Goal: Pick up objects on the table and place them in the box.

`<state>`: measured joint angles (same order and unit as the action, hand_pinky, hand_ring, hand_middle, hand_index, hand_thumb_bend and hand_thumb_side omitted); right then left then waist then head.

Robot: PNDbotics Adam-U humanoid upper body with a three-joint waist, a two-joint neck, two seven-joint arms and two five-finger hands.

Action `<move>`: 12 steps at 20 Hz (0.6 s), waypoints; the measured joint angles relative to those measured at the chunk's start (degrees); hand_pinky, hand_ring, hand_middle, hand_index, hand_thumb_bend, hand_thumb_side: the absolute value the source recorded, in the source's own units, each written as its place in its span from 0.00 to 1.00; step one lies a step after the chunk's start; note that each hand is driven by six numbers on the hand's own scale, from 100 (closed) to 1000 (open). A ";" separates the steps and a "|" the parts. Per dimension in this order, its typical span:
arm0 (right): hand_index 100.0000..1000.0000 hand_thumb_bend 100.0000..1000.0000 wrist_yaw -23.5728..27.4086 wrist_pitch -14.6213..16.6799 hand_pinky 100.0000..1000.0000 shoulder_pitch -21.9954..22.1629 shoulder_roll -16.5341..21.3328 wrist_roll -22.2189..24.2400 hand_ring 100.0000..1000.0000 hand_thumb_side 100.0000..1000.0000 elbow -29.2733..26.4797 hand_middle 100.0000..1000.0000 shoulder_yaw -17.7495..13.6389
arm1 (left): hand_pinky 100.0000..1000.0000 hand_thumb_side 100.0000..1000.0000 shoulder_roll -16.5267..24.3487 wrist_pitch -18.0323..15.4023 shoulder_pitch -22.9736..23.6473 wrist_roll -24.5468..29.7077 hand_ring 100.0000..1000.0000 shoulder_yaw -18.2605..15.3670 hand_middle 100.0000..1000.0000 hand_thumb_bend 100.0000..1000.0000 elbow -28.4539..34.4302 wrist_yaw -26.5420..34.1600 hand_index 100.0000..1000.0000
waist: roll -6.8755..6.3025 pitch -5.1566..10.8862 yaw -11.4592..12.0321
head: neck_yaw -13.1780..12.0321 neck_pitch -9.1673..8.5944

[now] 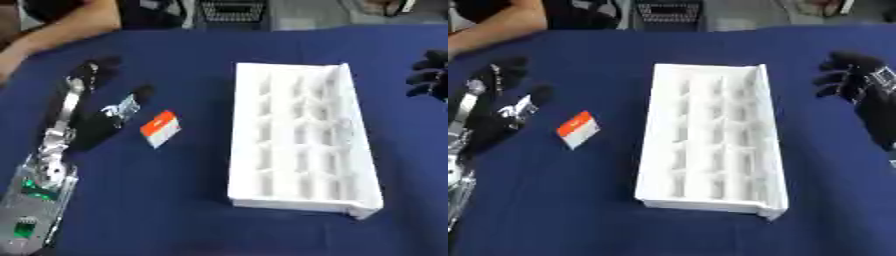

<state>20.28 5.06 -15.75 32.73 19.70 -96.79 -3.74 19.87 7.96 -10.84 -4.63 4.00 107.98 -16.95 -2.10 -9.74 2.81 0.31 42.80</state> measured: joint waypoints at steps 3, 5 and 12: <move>0.85 0.00 0.00 0.01 0.62 0.00 0.00 -0.01 0.67 0.92 0.00 0.70 -0.01 | 0.87 0.63 0.00 0.02 0.00 0.05 0.84 0.00 0.83 0.74 0.00 0.00 0.86 | 0.00 0.00 0.01 | 0.00 0.00; 0.85 0.00 0.00 0.01 0.62 0.00 0.00 -0.01 0.67 0.92 0.00 0.70 -0.01 | 0.87 0.63 0.00 0.02 0.00 0.06 0.84 0.00 0.83 0.72 0.00 0.00 0.86 | 0.00 0.00 0.03 | 0.00 -0.01; 0.85 0.00 0.00 0.01 0.62 0.00 0.00 -0.01 0.67 0.92 0.00 0.70 -0.04 | 0.88 0.57 0.00 0.04 0.00 0.08 0.84 -0.01 0.83 0.64 0.02 0.00 0.86 | 0.00 0.00 0.11 | 0.00 -0.02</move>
<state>20.28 5.07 -15.75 32.74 19.68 -96.79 -3.78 19.87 8.00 -10.84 -4.55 4.00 108.00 -16.94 -2.10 -9.74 2.91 0.31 42.78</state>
